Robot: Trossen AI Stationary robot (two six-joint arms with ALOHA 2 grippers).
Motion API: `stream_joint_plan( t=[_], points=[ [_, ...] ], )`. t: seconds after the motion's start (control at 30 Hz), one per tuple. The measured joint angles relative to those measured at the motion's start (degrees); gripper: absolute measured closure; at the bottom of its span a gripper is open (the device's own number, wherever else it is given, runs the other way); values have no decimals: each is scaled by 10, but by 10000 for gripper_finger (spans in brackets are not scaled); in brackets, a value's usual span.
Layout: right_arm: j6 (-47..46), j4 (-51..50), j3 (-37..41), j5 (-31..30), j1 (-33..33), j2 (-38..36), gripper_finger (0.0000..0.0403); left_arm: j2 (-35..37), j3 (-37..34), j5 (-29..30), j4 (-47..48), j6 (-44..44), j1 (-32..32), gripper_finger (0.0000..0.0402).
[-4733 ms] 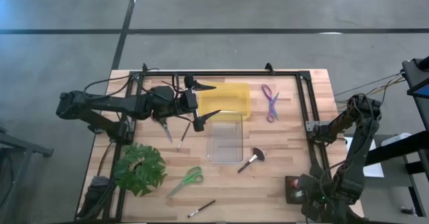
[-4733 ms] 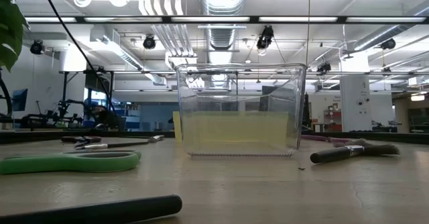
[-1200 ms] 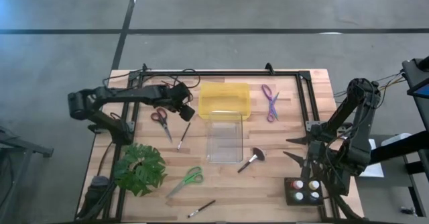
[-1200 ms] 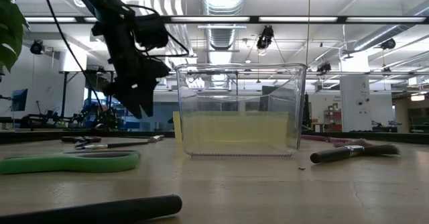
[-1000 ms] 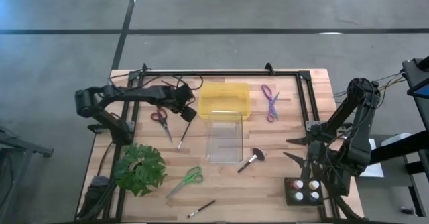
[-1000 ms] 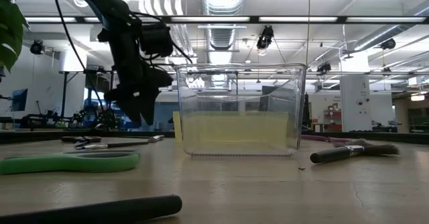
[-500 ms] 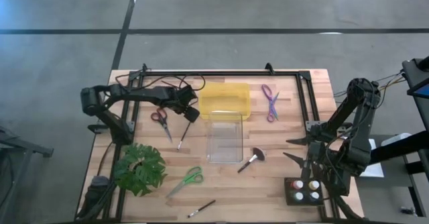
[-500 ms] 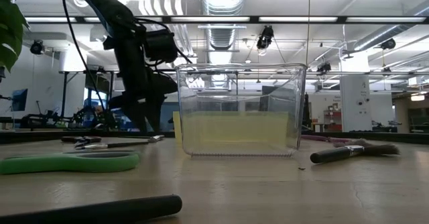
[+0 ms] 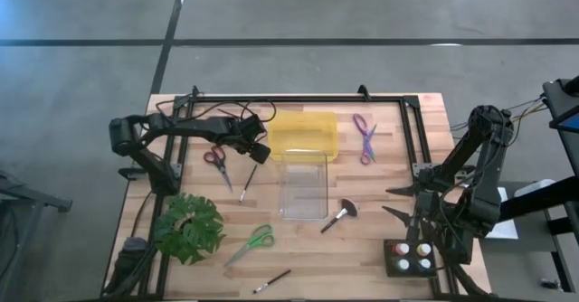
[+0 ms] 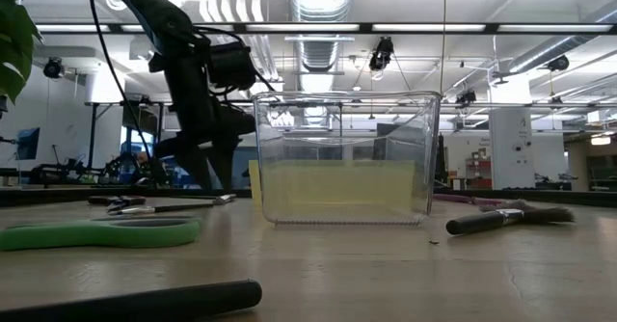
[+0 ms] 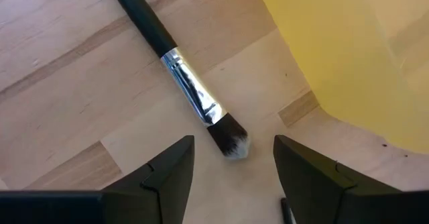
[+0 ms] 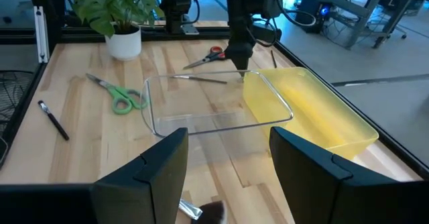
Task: Pick & Place Paint Supplies
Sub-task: Put the silver blush brush into the transparent bin
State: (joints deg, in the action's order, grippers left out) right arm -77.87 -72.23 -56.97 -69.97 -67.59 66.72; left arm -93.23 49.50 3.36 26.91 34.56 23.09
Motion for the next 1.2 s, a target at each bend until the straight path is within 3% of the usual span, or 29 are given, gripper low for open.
stream_joint_plan(
  t=[0.43,0.6,0.83,1.03,1.2],
  points=[
    [21,16,0,9,0,0,194,-40,-3,13,-16,4,0,199],
    [21,22,0,21,0,0,194,-59,0,24,-27,1,0,255],
    [21,23,0,27,0,0,194,-57,-1,31,-34,-31,1,384],
    [21,24,0,27,0,0,194,-45,-2,31,-16,-94,0,393],
    [21,25,0,27,0,0,194,-19,-5,101,40,-104,1,396]
  ],
)
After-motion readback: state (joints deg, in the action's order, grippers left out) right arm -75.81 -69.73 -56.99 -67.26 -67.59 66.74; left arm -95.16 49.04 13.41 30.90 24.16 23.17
